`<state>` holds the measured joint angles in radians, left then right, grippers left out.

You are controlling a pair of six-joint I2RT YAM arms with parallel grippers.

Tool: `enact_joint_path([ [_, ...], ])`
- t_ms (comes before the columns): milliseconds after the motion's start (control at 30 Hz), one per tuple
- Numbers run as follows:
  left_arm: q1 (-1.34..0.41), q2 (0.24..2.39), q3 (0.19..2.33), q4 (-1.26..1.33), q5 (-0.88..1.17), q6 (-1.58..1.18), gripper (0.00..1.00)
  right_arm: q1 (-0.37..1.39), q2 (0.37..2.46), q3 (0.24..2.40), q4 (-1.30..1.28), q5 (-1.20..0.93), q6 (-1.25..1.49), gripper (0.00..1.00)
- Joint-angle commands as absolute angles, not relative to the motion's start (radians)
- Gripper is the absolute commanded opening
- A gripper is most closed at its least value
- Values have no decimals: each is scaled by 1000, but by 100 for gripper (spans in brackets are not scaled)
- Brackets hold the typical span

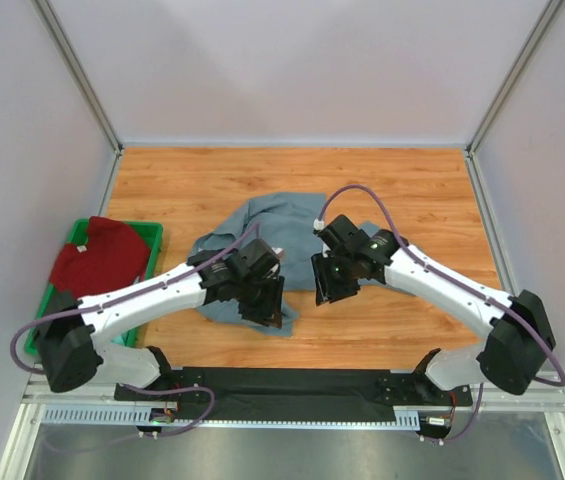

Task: Fold and stack the t-shirts
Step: Flatten the tshirt out

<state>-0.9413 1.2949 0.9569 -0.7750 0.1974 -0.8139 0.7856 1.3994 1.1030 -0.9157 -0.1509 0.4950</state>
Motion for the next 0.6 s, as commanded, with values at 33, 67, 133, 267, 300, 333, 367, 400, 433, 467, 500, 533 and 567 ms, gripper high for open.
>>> enact_joint_path([
  [33,-1043,1461,1083,-810,37,-746,48,709,1264,1023,-928,-54,535,39],
  [67,-1060,1494,1097,-814,22,-744,52,686,1241,1000,-925,-76,543,39],
  [133,-1118,1578,1127,-818,3,-735,54,620,1171,953,-919,-98,546,39],
  [267,-1187,1678,1169,-838,-60,-724,48,552,1066,908,-914,-121,549,39],
  [300,-1195,1702,1175,-841,-70,-726,48,531,1051,899,-919,-121,549,39],
  [333,-1198,1715,1175,-841,-74,-727,48,523,1039,893,-922,-124,549,39],
  [367,-1198,1727,1178,-839,-75,-727,50,514,1014,879,-925,-132,551,39],
  [400,-1198,1744,1180,-842,-78,-729,51,503,1006,874,-934,-133,551,39],
  [433,-1198,1750,1181,-842,-83,-736,52,500,994,870,-942,-133,552,39],
  [467,-1198,1755,1181,-842,-90,-736,52,497,974,861,-948,-130,554,39],
  [500,-1198,1756,1180,-841,-95,-738,52,497,962,856,-957,-129,558,39],
  [533,-1198,1759,1181,-842,-103,-738,52,497,950,848,-959,-127,563,39],
  [567,-1198,1763,1186,-841,-118,-738,52,497,924,835,-959,-126,566,39],
])
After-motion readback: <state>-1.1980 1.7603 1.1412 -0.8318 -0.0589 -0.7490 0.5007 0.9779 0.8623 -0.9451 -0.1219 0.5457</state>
